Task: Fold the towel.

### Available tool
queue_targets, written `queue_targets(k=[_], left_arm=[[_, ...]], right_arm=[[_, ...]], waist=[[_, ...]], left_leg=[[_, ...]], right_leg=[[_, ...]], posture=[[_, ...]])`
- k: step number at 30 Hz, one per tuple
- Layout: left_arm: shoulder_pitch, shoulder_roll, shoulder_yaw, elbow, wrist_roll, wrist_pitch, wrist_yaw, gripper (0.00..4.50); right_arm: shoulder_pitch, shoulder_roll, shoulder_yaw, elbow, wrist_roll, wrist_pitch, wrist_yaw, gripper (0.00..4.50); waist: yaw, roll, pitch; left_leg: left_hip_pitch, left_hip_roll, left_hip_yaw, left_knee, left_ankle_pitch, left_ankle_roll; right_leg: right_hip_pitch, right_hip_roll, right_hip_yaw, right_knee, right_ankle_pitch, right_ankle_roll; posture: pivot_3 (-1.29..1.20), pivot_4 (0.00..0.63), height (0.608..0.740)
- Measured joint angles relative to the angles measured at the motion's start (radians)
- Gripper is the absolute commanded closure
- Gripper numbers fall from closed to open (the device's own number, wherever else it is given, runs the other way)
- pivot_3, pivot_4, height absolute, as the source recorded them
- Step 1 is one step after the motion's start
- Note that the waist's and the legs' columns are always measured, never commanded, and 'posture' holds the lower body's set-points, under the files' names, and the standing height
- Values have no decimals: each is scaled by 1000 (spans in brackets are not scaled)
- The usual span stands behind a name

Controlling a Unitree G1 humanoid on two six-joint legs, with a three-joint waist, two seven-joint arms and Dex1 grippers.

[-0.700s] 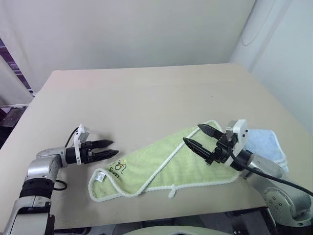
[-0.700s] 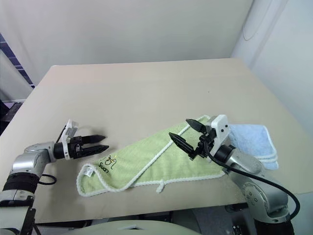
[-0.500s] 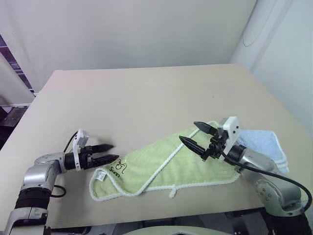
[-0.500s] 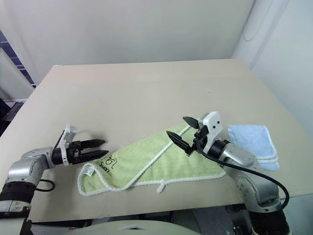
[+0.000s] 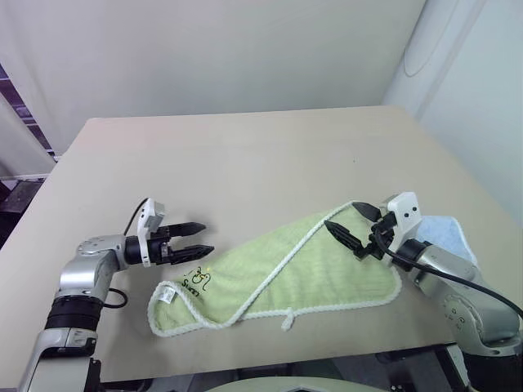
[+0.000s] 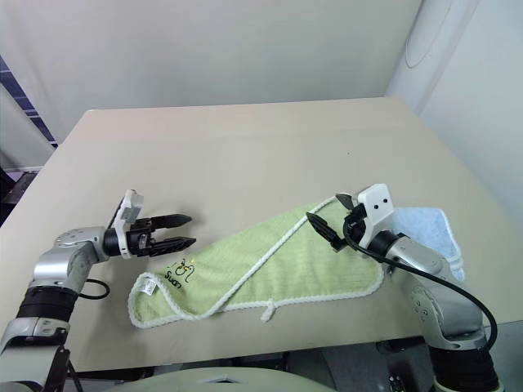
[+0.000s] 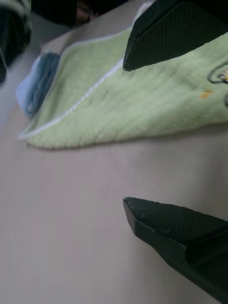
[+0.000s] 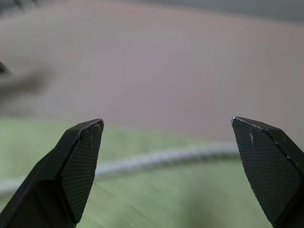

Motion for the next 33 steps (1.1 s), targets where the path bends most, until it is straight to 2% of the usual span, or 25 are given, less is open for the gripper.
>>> queue_targets(k=[3,8,17,28,33], left_arm=[[-9,-2,-33,-39,3,10,-1,19],[-12,2,-78,-232,-9,83,3,19],[0,34,-103,-364,-23,168,46,19],[19,38,-112,-424,-48,222,100,19],[32,39,-114,-424,-46,217,116,19]], right_arm=[[-24,-7,-18,85,-39,0,-21,0],[-101,-10,-54,212,-81,-7,-34,0],[-222,-10,-15,419,-167,-65,14,0],[-526,7,120,986,-333,-259,146,0],[-606,29,146,1150,-378,-330,195,0]], waist=[[2,0,0],[0,1,0],[-1,3,0],[-8,4,0],[-8,4,0]], left_leg=[[1,0,0,0,0,0],[1,0,0,0,0,0],[8,0,1,0,0,0],[11,0,2,0,0,0],[12,0,1,0,0,0]], right_leg=[[1,0,0,0,0,0],[1,1,0,0,0,0],[7,2,1,1,0,0],[10,3,1,1,0,0],[12,3,1,1,0,0]], posture=[[0,0,740],[0,0,740],[0,0,740],[0,0,740],[0,0,740]])
